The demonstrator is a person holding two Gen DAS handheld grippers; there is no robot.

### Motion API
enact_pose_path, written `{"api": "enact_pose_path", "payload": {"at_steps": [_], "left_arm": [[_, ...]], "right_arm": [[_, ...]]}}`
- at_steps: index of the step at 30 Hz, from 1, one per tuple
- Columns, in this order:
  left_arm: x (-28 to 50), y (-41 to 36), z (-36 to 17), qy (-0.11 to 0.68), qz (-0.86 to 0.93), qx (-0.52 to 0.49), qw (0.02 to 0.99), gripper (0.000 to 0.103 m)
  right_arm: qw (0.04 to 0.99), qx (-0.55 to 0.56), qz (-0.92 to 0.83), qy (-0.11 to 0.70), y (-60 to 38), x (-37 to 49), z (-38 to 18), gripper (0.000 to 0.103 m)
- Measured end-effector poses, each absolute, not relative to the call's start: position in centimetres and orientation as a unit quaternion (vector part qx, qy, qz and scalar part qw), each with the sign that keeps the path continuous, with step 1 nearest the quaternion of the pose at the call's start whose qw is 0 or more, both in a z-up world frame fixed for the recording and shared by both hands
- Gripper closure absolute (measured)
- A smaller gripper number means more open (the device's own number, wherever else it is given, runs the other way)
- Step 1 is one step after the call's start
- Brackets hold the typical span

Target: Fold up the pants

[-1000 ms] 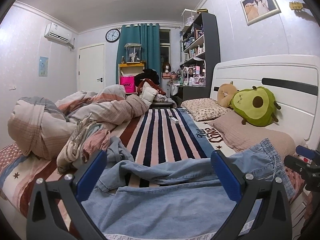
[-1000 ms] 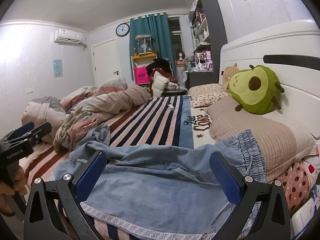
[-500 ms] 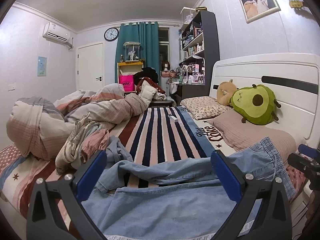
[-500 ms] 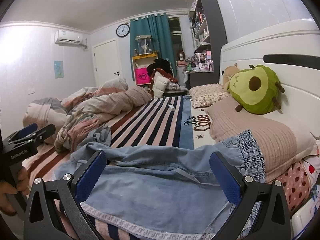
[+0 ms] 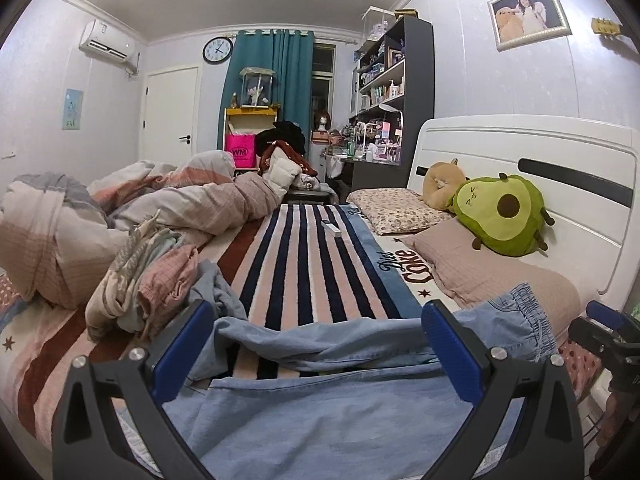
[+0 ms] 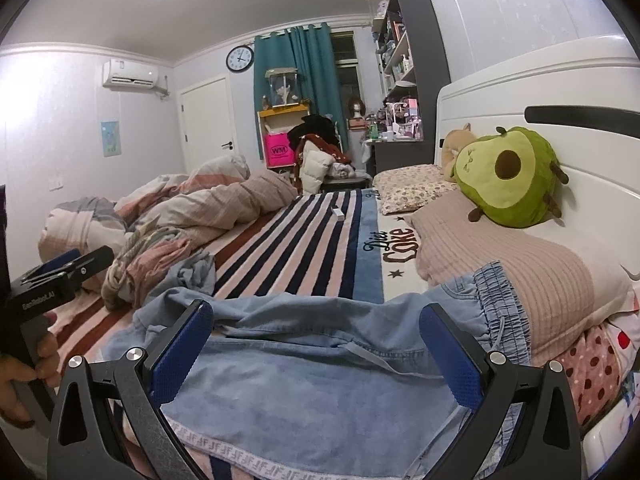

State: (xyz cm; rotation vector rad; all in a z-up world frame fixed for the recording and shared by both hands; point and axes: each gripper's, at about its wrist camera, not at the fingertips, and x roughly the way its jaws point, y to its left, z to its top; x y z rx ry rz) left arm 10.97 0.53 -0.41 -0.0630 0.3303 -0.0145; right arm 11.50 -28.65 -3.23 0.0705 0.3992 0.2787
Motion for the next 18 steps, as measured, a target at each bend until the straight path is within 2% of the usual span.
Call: {"api": "enact_pose_path", "payload": {"at_steps": [18], "left_arm": [[12.3, 1.5, -1.3, 0.19, 0.001, -0.028, 0.981, 0.001]], "right_arm": [[0.961, 0.047, 0.158, 0.221, -28.8, 12.8, -4.2, 0.0]]}}
